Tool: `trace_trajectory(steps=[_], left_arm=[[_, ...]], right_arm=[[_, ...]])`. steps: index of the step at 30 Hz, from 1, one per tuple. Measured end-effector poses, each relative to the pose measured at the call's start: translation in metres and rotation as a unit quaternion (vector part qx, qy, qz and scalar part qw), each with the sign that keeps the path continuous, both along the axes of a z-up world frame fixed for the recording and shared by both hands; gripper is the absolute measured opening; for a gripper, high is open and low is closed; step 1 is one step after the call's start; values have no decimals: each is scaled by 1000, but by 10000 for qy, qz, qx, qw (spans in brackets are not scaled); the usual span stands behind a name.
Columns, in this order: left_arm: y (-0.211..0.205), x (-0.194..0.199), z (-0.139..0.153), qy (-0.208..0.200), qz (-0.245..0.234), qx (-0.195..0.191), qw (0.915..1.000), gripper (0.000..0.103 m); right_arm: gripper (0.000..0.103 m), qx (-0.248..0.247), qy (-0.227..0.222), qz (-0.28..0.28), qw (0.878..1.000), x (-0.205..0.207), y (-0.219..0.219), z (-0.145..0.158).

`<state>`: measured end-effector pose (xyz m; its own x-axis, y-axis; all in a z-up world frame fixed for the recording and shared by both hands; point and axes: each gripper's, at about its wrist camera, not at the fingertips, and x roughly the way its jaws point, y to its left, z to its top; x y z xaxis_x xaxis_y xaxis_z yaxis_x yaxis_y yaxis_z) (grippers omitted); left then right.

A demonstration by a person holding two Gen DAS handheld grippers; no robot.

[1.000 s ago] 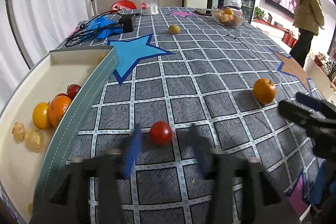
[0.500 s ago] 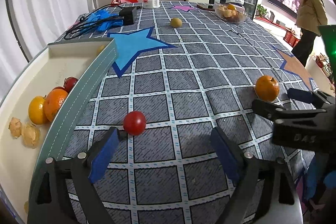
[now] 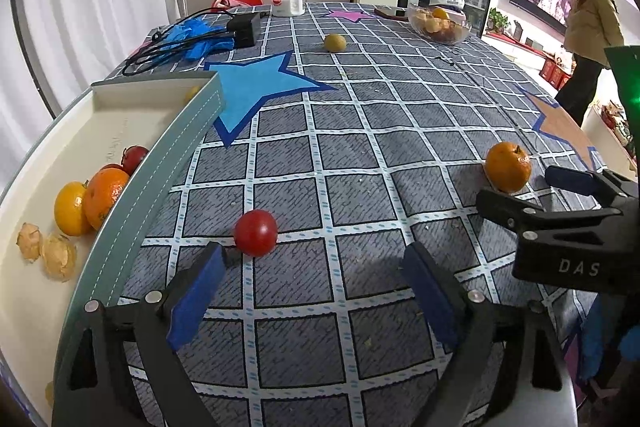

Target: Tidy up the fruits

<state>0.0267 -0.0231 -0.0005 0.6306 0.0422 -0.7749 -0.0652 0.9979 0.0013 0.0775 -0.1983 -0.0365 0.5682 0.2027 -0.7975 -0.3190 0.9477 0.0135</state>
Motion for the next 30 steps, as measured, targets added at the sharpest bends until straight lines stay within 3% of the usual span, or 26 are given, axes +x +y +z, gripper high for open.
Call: trace_trajectory(steps=[13, 16, 30], left_arm=[[0, 0, 0, 1, -13, -3, 10000, 92], [-3, 2, -2, 178, -147, -28, 9997, 103], [-3, 3, -2, 149, -161, 2, 9998, 103]], right_arm=[[103, 8, -8, 2, 10000, 0, -1, 0], [103, 8, -8, 2, 10000, 0, -1, 0], [103, 8, -10, 4, 10000, 0, -1, 0]])
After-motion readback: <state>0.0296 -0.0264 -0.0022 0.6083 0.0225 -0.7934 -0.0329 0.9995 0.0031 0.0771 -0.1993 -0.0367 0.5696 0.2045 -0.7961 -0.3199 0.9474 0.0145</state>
